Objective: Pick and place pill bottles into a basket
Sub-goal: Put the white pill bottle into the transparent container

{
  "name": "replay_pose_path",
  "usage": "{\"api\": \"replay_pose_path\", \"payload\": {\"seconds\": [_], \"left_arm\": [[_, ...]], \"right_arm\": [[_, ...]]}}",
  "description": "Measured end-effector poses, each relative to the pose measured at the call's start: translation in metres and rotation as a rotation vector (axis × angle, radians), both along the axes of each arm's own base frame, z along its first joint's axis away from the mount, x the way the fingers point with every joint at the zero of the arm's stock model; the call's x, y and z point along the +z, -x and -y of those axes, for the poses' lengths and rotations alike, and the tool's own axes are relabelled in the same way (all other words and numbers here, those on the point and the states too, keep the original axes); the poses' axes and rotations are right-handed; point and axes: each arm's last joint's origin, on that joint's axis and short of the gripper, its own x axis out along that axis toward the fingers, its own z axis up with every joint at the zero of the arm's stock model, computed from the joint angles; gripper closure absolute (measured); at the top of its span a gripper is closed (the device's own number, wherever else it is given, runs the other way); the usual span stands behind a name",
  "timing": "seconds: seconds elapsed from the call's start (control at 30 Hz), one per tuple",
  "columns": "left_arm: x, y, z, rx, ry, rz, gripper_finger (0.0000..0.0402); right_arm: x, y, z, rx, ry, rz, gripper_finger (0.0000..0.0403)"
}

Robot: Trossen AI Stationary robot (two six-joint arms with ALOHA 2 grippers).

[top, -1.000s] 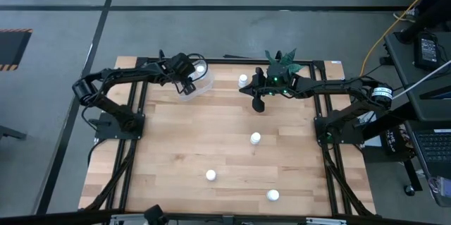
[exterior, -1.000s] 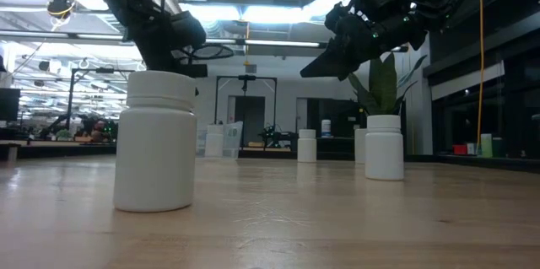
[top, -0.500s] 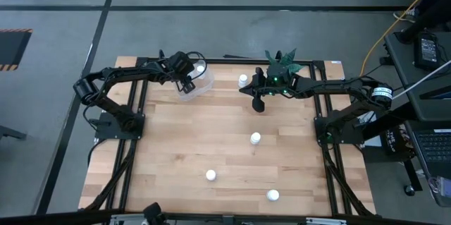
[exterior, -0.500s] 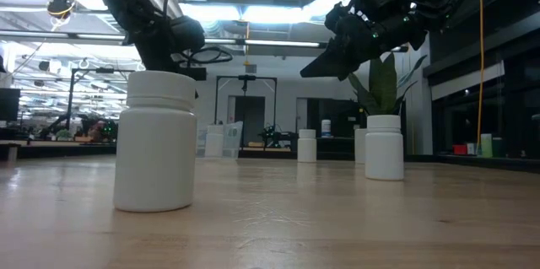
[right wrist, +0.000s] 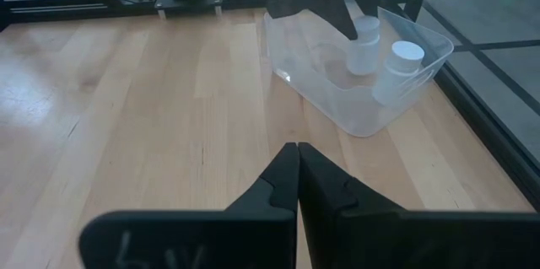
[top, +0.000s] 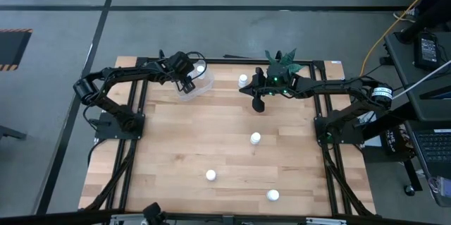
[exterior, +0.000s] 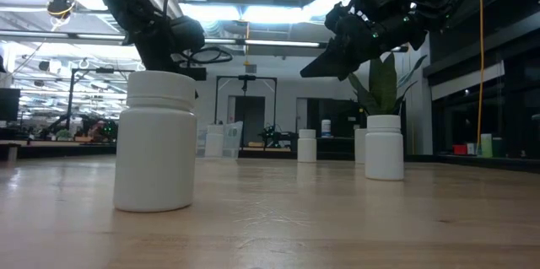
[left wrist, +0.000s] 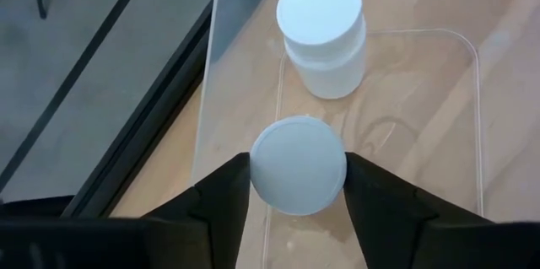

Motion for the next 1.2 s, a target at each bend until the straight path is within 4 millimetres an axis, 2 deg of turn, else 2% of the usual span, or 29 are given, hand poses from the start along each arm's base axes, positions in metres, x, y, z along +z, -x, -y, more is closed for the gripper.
{"api": "replay_pose_path", "payload": {"seconds": [0.7,0.97,1.2], "left_arm": [[0.002,0.0,0.001,-0.019,-0.013,-0.011,0.0208],[0.024,0.007,0.006,-0.018,-0.092,0.033,0.0207],[0.055,0.013,0.023,-0.068,-0.159,0.148,0.0208]], "right_arm": [[0.0,0.0,0.0,0.0,0.0,0.0,0.0395],[0.0,0.0,0.0,0.0,0.0,0.0,0.0395],[0.0,0.0,0.0,0.0,0.0,0.0,0.0395]]}}
